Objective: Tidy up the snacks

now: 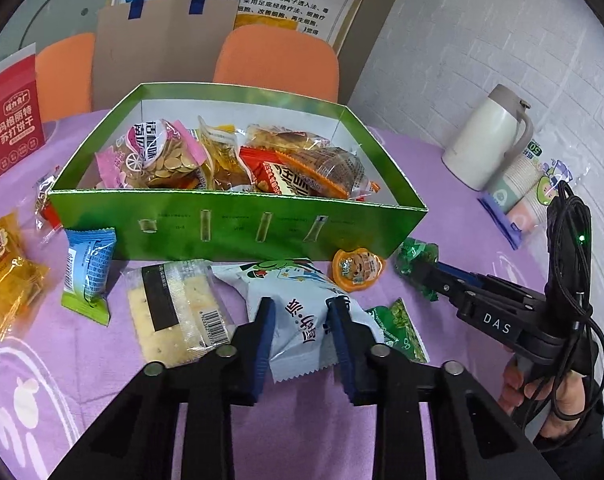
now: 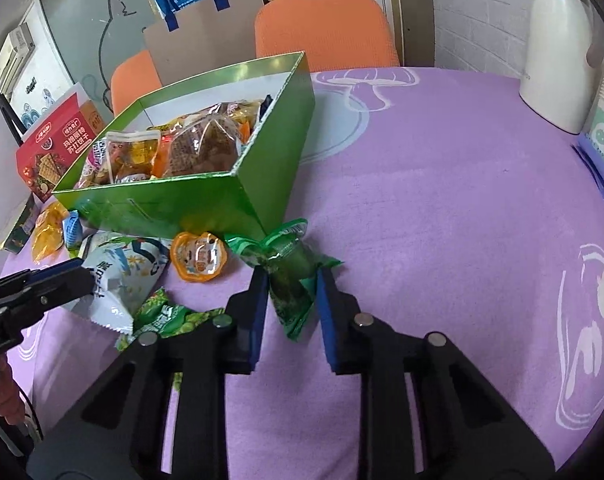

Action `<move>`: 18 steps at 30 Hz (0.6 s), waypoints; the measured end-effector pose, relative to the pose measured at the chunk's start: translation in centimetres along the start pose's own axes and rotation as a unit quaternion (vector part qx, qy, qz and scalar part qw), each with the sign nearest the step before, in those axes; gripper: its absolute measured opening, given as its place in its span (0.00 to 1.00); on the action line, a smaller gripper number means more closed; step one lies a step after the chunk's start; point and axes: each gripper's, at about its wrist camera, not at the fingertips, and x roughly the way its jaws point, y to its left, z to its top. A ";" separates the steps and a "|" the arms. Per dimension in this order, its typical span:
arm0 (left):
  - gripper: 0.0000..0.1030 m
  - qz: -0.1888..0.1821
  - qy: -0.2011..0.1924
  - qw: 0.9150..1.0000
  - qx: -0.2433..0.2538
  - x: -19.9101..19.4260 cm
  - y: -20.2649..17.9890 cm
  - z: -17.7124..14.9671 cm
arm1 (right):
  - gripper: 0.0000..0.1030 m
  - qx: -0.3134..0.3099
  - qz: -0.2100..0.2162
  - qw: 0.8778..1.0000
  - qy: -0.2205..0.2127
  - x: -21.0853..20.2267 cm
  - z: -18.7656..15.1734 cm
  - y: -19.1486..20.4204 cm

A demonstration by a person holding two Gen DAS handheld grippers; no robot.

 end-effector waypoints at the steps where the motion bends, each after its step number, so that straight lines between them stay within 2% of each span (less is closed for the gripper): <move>1: 0.08 -0.008 0.000 1.000 0.003 -0.4 -0.1 -0.1 | 0.25 -0.005 0.002 1.000 -0.004 -0.5 -0.2 0.3; 7: 0.05 -0.014 -0.010 1.000 0.006 -2.5 -0.5 -1.5 | 0.25 -0.031 0.015 0.999 -0.016 -4.1 -1.7 2.3; 11: 0.07 -0.009 -0.012 1.000 -0.009 -4.4 0.1 -3.6 | 0.27 -0.047 0.029 0.998 -0.004 -5.7 -3.7 3.2; 12: 0.15 -0.011 -0.013 1.000 -0.017 -4.7 0.3 -3.9 | 0.27 -0.049 0.030 0.998 0.002 -5.8 -4.1 3.3; 14: 0.40 -0.020 -0.016 0.999 -0.031 -4.8 0.6 -4.2 | 0.27 -0.052 0.027 0.998 0.013 -5.8 -5.1 3.4; 15: 0.60 -0.014 -0.018 0.999 -0.036 -4.8 0.5 -4.2 | 0.28 -0.051 0.026 0.998 0.018 -5.7 -5.4 3.5; 16: 0.66 -0.004 -0.024 0.999 -0.042 -4.7 0.5 -4.1 | 0.29 -0.048 0.027 0.998 0.022 -5.6 -5.7 3.4; 18: 0.66 -0.008 -0.024 0.999 -0.038 -4.1 0.1 -3.7 | 0.30 -0.039 0.032 0.998 0.024 -5.7 -6.2 3.4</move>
